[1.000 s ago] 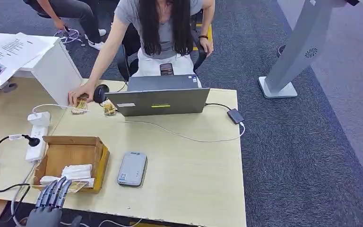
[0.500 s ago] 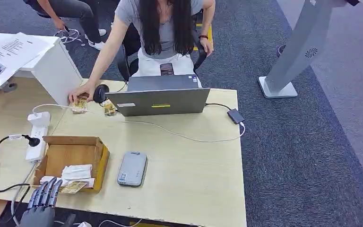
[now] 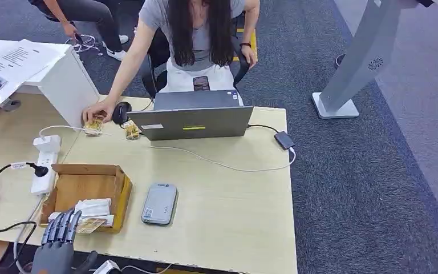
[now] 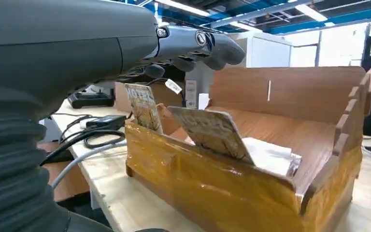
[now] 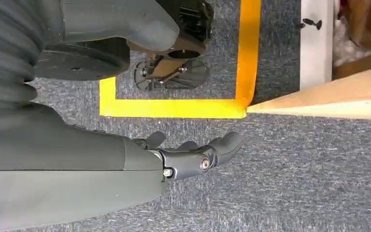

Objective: Pass the card to the sensor for recognition and then transmit it.

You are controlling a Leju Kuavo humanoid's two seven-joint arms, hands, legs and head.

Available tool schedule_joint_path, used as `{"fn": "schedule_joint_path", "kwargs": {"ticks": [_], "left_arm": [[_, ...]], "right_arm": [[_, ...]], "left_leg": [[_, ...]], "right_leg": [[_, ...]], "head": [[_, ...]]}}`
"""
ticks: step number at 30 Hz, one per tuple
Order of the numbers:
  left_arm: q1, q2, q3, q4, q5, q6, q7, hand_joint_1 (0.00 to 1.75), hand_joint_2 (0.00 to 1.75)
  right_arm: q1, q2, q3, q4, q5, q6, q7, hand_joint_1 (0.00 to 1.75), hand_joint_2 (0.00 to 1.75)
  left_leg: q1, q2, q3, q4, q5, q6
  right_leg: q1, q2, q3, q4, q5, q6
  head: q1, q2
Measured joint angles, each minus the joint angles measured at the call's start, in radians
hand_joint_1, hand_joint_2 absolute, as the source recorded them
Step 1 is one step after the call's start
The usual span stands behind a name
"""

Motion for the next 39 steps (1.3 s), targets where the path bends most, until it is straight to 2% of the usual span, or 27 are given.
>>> {"fn": "schedule_joint_path", "kwargs": {"ticks": [13,17,22,31,39], "left_arm": [[-0.031,0.009,-0.048,0.01,-0.009,0.006,0.032,0.0,1.75],[-0.049,0.062,-0.155,0.026,0.004,0.042,0.157,0.0,1.75],[-0.052,0.101,-0.231,0.026,0.018,0.048,0.209,0.0,1.75],[-0.049,0.131,-0.275,0.026,0.024,0.052,0.232,0.0,1.75],[-0.003,0.142,-0.278,0.016,0.024,0.064,0.269,0.0,1.75]], "right_arm": [[-0.001,0.0,0.007,0.0,0.002,0.002,0.002,0.0,1.75],[-0.005,0.0,0.02,0.0,0.003,0.01,0.009,0.0,1.75],[-0.006,0.0,0.027,0.0,-0.001,0.009,0.01,0.0,1.75],[-0.006,0.0,0.03,0.0,-0.004,0.009,0.01,0.0,1.75],[-0.005,0.0,0.03,0.0,-0.02,0.009,0.002,0.0,1.75]], "left_leg": [[0.0,0.0,0.0,0.0,0.0,0.0],[0.0,0.0,0.0,0.0,0.0,0.0],[0.0,0.0,0.0,0.0,0.0,0.0],[0.0,0.0,0.0,0.0,0.0,0.0],[0.0,0.0,0.0,0.0,0.0,0.0]], "right_leg": [[0.0,0.0,0.0,0.0,0.0,0.0],[0.0,0.0,0.0,0.0,0.0,0.0],[0.0,0.0,0.0,0.0,0.0,0.0],[0.0,0.0,0.0,0.0,0.0,0.0],[0.0,0.0,0.0,0.0,0.0,0.0]], "head": [[0.0,0.0],[0.0,0.0],[0.0,0.0],[0.0,0.0],[0.0,0.0]]}}
